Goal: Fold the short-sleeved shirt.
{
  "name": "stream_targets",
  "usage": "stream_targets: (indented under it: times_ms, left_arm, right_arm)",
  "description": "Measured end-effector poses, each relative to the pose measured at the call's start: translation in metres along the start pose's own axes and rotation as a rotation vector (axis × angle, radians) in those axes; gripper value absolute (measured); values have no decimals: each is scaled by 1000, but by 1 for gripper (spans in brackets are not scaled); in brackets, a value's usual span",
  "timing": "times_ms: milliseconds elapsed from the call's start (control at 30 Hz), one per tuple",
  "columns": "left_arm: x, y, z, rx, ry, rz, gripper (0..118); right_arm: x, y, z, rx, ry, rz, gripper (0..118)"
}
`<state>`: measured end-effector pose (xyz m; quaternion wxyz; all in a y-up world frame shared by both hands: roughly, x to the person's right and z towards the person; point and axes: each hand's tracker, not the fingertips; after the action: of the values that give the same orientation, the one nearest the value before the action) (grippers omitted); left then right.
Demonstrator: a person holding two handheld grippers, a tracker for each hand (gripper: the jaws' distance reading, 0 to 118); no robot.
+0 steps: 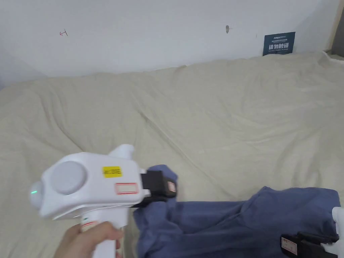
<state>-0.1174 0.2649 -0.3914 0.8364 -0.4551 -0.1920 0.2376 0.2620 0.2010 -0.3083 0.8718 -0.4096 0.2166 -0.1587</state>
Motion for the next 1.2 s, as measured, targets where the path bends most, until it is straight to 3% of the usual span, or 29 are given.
stream_targets:
  times_ms: [167,300,367,400,500,533,667,767,833,867,900,1000,1133,1200]
  left_arm:
    - [35,-3,-89,-186,-26,-56,12]
    - [48,-9,-127,-269,-11,-85,12]
    - [56,-12,-136,-291,-8,-131,18]
    - [57,-12,-137,-296,-3,-124,34]
    - [60,-11,-135,-304,-109,-108,107]
    - [61,-10,-131,-301,-121,-100,114]
    - [58,-1,-105,-249,-161,-103,114]
    - [49,3,-79,-176,-168,-94,104]
    - [37,2,-65,-158,-159,-83,67]
    - [30,1,-60,-153,-147,-64,42]
    - [24,-1,-58,-153,-132,-64,8]
    - [15,-16,-65,-173,-20,-82,3]
    - [12,-34,-88,-252,-168,-11,3]
    - [19,-37,-100,-248,-161,-26,3]
  right_arm:
    - [14,-6,11,21,3,-34,0]
    - [25,-10,18,34,-1,-65,0]
    - [32,-13,18,35,-13,-79,0]
    - [35,-14,18,33,-15,-92,0]
    - [40,-17,19,30,-17,-117,0]
    - [41,-19,20,34,-21,-120,0]
    - [41,-19,21,38,-19,-129,0]
    - [38,-18,23,41,-21,-115,0]
    - [37,-17,25,45,-17,-105,0]
    - [36,-16,26,46,-16,-98,0]
    - [35,-16,28,49,-17,-93,0]
    - [33,-14,32,65,-25,-80,0]
    - [32,-12,39,79,-30,-75,0]
    - [32,-13,42,85,-34,-76,0]
